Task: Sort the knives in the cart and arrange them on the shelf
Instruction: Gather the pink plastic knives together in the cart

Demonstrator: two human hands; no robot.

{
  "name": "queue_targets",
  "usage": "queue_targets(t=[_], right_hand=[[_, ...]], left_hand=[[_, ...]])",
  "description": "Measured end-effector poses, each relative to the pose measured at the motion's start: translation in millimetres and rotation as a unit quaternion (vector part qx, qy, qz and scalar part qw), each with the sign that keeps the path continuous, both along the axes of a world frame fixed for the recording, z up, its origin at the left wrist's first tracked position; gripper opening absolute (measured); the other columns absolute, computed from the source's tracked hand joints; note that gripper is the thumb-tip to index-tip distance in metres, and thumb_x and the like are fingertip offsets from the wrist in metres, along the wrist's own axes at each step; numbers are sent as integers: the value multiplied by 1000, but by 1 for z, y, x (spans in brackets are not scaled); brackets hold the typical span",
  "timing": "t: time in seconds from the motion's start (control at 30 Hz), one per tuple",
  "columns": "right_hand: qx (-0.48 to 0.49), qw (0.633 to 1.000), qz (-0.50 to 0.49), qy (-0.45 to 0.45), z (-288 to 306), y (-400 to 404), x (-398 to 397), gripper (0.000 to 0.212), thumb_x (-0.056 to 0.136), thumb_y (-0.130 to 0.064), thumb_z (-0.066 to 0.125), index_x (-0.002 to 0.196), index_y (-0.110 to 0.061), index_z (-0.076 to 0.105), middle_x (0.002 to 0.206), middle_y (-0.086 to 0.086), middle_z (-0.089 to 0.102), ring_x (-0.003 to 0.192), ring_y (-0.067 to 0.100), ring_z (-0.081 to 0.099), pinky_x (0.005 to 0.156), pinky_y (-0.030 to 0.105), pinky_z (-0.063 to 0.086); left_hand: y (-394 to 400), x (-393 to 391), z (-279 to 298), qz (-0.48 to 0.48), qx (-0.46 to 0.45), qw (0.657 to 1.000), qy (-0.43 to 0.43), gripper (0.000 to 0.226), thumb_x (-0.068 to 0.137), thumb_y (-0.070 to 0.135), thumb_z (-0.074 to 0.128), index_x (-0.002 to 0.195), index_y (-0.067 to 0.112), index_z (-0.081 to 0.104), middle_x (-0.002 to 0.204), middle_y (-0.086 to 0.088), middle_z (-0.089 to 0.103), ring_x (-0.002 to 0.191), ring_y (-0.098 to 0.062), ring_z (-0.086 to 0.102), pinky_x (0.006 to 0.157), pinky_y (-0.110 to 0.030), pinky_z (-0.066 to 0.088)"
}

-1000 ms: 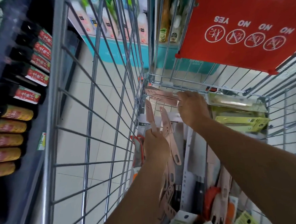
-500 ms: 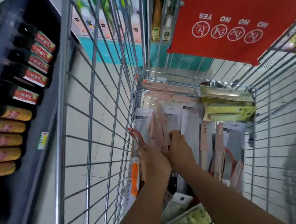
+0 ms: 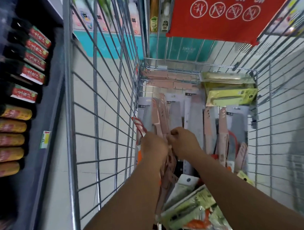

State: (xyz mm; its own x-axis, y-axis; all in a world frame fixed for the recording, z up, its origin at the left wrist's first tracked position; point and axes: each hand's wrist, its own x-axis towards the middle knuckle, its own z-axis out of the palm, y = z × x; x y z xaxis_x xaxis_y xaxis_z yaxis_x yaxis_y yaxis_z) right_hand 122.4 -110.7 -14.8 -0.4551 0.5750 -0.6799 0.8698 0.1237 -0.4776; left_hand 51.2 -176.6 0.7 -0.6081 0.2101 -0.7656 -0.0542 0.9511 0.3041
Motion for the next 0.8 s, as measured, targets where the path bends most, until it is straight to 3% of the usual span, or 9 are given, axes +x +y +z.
queue_targets(t=[0.13,0.23,0.43,0.6,0.8], right_hand=[[-20,999,-36,6,-4,1,-5,29,94,-30,56,114,-9,61,112,8,65,102,23,60,79,24,43],[-42,997,-55,30,-4,-2,-9,28,91,-30,61,111,-10,62,108,8,66,98,25,62,89,39,51],[-102,989,-80,67,-1,0,-8,3,90,-17,61,87,-17,61,86,2,65,89,24,64,87,44,54],[-138,979,-116,95,5,2,-6,14,91,-15,59,104,-14,64,97,4,68,91,23,66,85,46,56],[-147,972,-132,125,9,9,-8,14,93,-11,56,103,-19,61,95,1,68,89,24,67,83,45,58]], left_hand=[[-1,-2,-2,10,23,1000,0,36,94,27,53,115,-1,62,114,-17,65,104,-31,62,73,-30,47],[0,-1,-1,56,38,998,0,33,96,21,52,121,0,55,118,-14,62,108,-31,58,68,-27,38],[-4,1,-5,45,76,996,-3,26,92,20,58,113,6,64,107,-12,67,86,-22,60,55,-20,39],[-4,8,0,96,114,989,8,33,98,18,47,128,4,51,115,-16,62,102,-31,60,67,-27,40],[4,4,1,121,146,981,45,28,100,23,41,113,6,59,103,-11,65,88,-25,61,65,-26,42]])
